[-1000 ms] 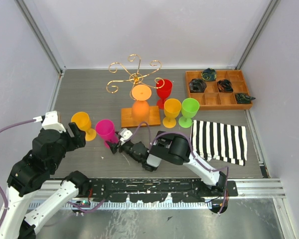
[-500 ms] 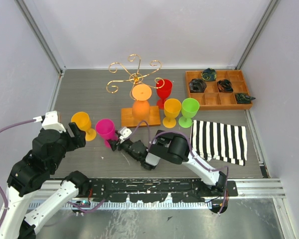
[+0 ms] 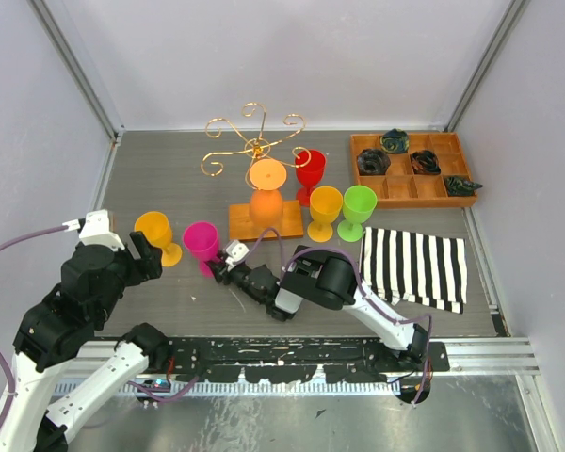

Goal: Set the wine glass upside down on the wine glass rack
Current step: Pick up the wine glass at the center of the board.

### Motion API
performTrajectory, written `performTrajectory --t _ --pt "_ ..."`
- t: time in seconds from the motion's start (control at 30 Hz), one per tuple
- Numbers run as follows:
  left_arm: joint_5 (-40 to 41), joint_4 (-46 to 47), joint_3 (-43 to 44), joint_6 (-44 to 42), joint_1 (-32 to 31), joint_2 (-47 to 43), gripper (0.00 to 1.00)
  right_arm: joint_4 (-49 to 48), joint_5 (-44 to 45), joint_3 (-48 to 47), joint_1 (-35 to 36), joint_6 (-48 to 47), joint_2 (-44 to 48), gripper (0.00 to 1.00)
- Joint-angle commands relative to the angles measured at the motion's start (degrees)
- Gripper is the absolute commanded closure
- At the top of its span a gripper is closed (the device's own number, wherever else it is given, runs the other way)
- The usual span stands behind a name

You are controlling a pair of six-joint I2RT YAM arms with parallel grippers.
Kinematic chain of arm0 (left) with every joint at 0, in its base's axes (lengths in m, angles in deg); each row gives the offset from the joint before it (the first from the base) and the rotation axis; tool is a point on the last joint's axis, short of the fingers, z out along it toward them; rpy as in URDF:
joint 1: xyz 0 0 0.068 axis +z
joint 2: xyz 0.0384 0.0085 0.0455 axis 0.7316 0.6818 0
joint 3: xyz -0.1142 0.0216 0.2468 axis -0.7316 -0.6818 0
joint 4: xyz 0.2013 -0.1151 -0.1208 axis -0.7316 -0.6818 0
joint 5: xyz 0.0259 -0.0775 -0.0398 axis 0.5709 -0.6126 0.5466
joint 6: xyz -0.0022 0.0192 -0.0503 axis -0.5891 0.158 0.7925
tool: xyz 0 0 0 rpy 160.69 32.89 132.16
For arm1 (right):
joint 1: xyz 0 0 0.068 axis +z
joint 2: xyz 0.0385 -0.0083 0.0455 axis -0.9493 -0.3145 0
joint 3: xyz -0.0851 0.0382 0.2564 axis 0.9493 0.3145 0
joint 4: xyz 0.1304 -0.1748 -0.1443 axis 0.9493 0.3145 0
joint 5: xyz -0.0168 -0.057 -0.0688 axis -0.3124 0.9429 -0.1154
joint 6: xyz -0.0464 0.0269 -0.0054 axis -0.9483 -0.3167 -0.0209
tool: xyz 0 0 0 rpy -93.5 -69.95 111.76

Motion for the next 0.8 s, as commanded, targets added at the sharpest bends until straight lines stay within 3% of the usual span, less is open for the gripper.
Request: performTrajectory --t 0.0,0.17,0.33,0.77 --pt "0.66 0.9 -0.55 -0.44 -0.02 -0.35 0.17 -8.9 -1.41 -1.18 -0.27 -1.32 0.39 0.63" --pt "0.67 0.98 -0.64 -0.44 -0.01 -0.52 0.16 -8.92 -2.16 0.37 -0.27 -1.24 1.88 0.75" --pt "0.67 0.98 -0.55 -0.44 -0.01 -0.38 0.16 -8.92 -5.8 3.16 -0.21 -1.51 4.25 0.99" --pt "1.52 0.97 -0.73 -0.27 0.08 -2.22 0.15 -8.94 -4.09 17.96 6.51 -9.6 18.85 0.99"
